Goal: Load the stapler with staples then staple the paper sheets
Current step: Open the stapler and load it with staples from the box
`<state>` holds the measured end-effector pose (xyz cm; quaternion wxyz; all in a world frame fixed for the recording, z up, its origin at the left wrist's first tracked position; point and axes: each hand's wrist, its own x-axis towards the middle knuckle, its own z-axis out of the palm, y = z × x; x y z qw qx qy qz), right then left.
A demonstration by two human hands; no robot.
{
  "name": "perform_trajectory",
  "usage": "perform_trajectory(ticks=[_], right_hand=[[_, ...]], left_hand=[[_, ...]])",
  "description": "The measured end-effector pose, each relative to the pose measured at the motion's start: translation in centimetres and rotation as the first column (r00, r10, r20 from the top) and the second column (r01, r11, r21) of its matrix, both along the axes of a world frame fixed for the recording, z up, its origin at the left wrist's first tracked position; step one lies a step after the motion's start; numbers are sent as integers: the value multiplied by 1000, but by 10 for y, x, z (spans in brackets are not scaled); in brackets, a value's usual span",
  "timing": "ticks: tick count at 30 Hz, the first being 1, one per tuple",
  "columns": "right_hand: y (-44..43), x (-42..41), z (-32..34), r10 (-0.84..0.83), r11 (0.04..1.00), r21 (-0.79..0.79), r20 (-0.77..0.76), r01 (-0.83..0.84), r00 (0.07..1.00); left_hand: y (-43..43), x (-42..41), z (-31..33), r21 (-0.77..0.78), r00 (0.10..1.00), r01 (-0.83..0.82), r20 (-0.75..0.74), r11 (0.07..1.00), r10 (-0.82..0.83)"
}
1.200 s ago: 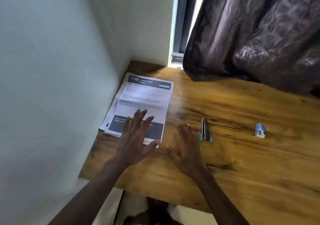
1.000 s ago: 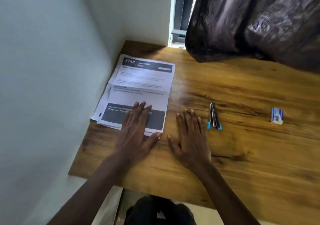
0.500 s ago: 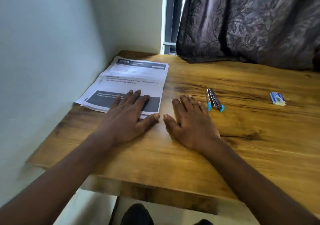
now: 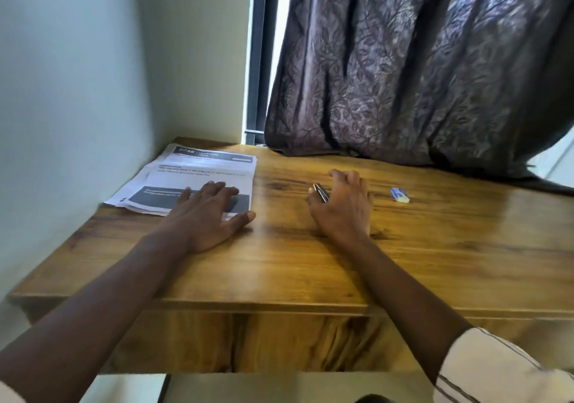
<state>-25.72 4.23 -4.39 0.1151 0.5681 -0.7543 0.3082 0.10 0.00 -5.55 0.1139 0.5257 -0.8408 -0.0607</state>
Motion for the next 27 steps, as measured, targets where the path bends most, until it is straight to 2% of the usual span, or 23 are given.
perform_trajectory(ticks=[4, 7, 11, 14, 16, 19, 21, 24, 27], right_hand=[[-11, -23, -1, -141, 962, 227, -61, 152, 988], [-19, -33, -7, -123, 953, 268, -80, 140, 989], [-21, -40, -13, -34, 990, 139, 5, 33, 999], [-16, -44, -12, 38, 998, 39, 189, -46, 981], [-14, -48, -12, 88, 996, -45, 340, -77, 936], [-12, -52, -10, 163, 971, -237, 509, -44, 845], [-14, -53, -10, 227, 945, -323, 551, -45, 803], [-15, -54, -12, 292, 935, -337, 566, -107, 771], [-17, -54, -13, 337, 932, -317, 581, -176, 741]], left_hand=[[-4, 1, -7, -63, 999, 4, -34, 998, -6], [-7, 1, -10, -66, 999, 2, -54, 998, -5], [-2, 1, -7, -101, 998, 1, -58, 995, -7], [-3, -9, 0, -221, 993, 54, -92, 974, -76], [-9, -25, 9, -306, 971, 119, -161, 945, -174], [-19, -67, 17, -411, 880, 243, -287, 879, -378], [-24, -100, 20, -443, 818, 301, -334, 844, -468], [-29, -140, 25, -408, 718, 386, -430, 827, -547], [-34, -163, 21, -431, 672, 389, -471, 814, -571]])
